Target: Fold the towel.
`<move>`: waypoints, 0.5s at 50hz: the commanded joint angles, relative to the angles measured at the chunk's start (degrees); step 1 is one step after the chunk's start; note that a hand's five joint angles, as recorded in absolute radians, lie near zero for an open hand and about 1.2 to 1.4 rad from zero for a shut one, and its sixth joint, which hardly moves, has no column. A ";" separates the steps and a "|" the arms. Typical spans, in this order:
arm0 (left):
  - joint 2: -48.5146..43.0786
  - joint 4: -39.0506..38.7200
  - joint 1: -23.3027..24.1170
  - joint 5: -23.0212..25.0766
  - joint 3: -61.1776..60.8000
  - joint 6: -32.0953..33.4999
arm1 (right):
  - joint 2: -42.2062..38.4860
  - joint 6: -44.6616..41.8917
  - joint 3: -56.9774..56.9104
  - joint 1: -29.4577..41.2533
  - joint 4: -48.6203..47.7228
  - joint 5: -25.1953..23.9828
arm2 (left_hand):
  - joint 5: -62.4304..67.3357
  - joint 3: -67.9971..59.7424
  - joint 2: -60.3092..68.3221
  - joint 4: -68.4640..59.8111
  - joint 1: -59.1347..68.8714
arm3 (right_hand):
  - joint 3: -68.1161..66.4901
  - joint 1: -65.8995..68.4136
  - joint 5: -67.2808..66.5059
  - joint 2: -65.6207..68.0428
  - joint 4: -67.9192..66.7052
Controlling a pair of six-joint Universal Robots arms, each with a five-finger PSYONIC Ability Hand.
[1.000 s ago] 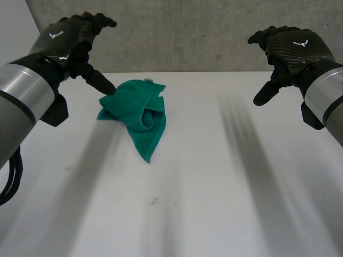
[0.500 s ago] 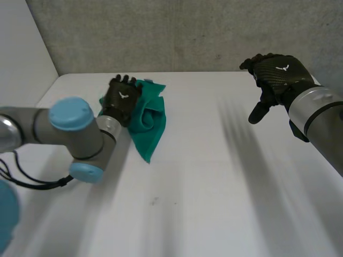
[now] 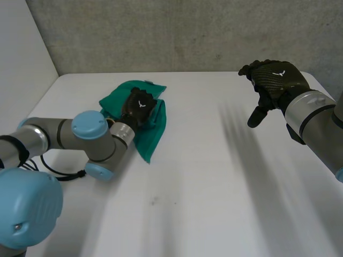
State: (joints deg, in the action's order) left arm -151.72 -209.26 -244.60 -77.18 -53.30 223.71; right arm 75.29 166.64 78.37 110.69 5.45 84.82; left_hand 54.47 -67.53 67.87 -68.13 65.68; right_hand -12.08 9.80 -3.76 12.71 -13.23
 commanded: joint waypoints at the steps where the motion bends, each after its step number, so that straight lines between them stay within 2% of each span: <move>1: 10.29 -0.97 0.17 -4.46 -7.07 4.89 | 0.03 0.00 0.03 0.06 0.00 0.00 | 15.53 -12.47 12.13 -11.87 14.32 | 2.08 0.20 3.76 -2.71 3.23; 3: 17.74 -1.76 1.14 -6.40 -11.98 2.45 | 0.20 0.00 0.03 0.14 0.09 -0.09 | 15.53 -12.47 12.13 -11.87 14.32 | 2.08 0.20 3.76 -2.71 3.23; 6: 23.91 -1.41 3.24 -6.84 -15.68 -2.56 | 0.73 0.08 0.03 0.23 0.18 -0.09 | 15.53 -12.47 12.13 -11.87 14.32 | 2.08 0.20 3.76 -2.71 3.23; 7: 27.93 -0.98 4.64 -7.02 -18.31 -7.19 | 0.82 0.09 0.03 0.23 0.18 -0.09 | 15.53 -12.47 12.13 -11.87 14.32 | 2.08 0.20 3.76 -2.71 3.23; 10: 34.02 0.69 6.41 -6.76 -22.80 -14.86 | 1.78 0.09 0.03 0.23 0.18 -0.09 | 15.53 -12.47 12.13 -11.87 14.32 | 2.08 0.20 3.76 -2.71 3.23; 11: 37.69 2.87 7.02 -6.58 -25.69 -19.67 | 2.57 0.09 0.03 0.23 0.18 -0.09 | 15.53 -12.47 12.13 -11.87 14.32 | 2.08 0.20 3.76 -2.71 3.23; 15: 44.04 9.03 8.17 -6.32 -31.15 -27.26 | 3.54 0.17 -0.14 0.14 0.27 -0.18 | 15.53 -12.47 12.13 -11.87 14.32 | 2.08 0.20 3.76 -2.71 3.23; 16: 46.84 12.61 9.13 -6.23 -33.77 -29.80 | 3.54 0.17 -0.14 0.14 0.27 -0.18 | 15.53 -12.47 12.13 -11.87 14.32 | 2.08 0.20 3.76 -2.71 3.23; 20: 53.52 20.19 12.12 -6.05 -40.45 -32.29 | 4.25 0.17 -0.93 -0.82 0.53 -0.18 | 15.53 -12.47 12.13 -11.87 14.32 | 2.08 0.20 3.76 -2.71 3.23; 25: 58.55 23.37 12.39 -6.23 -48.10 -32.55 | 4.16 0.17 -1.20 -0.91 0.88 -0.35 | 15.53 -12.47 12.13 -11.87 14.32 | 2.08 0.20 3.76 -2.71 3.23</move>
State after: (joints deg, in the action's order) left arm -98.65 -190.37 -233.01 -83.32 -93.36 191.30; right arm 79.50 166.81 77.59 110.10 5.93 84.59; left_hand 54.47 -68.29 68.44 -68.40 65.67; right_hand -12.08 9.80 -3.76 12.71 -13.23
